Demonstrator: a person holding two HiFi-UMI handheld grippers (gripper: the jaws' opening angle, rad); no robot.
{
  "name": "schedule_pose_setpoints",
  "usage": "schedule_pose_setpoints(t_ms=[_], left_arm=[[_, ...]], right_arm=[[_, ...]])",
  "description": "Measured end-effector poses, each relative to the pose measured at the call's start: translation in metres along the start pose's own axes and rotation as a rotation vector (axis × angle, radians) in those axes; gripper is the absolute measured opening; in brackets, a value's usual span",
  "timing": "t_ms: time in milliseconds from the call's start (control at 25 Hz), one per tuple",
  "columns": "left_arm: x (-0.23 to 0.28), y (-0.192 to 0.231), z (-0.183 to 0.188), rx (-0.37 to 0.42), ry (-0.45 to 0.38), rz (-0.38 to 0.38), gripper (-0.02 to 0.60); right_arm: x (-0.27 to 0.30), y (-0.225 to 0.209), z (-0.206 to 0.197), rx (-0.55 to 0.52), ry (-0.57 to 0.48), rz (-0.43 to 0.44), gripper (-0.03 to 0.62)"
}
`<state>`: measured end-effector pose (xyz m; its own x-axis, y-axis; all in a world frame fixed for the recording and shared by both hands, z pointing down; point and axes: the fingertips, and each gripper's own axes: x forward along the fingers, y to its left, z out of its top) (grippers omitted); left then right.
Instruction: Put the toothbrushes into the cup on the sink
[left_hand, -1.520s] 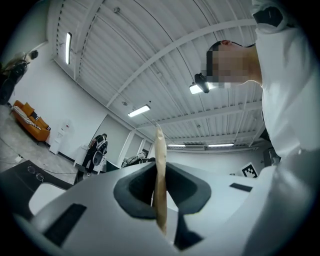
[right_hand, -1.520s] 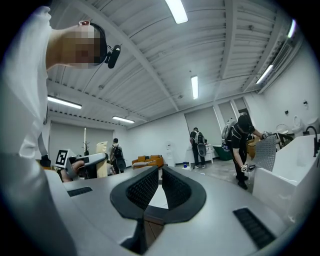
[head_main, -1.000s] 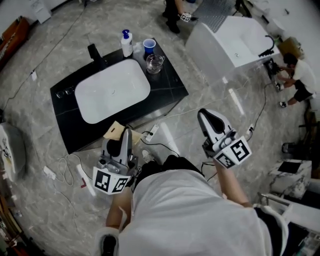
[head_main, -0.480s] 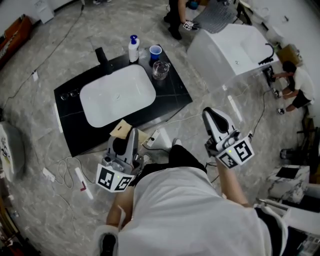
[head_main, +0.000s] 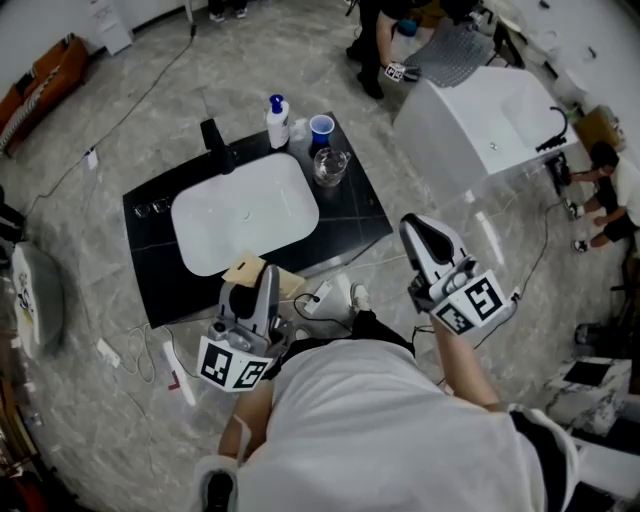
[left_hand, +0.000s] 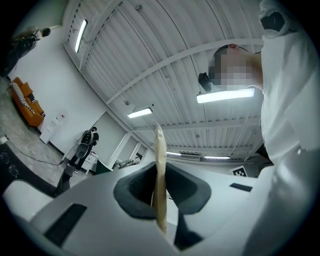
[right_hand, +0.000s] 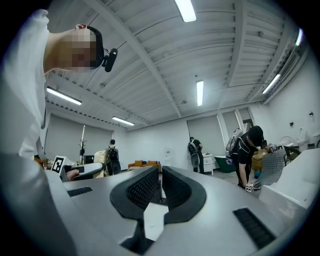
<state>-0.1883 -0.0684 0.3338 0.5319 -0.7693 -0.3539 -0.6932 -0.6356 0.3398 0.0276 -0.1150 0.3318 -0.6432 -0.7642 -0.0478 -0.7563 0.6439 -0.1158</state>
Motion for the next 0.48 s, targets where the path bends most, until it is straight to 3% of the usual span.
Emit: schedule_pose_setpoints(t_ms=[280,480], left_arm=[[0.053,0.020,-0.008,-0.017,-0.004,0.000,0.041],[0.102,0.038,-0.008,0.017,-0.006,-0.030,0.041]], right_arm=[[0.000,-0.035,0.004,0.025,-0.002,-0.004,0.049],[-0.010,-0.060,-0.002,0.053,0.013,-0.039,0.049]])
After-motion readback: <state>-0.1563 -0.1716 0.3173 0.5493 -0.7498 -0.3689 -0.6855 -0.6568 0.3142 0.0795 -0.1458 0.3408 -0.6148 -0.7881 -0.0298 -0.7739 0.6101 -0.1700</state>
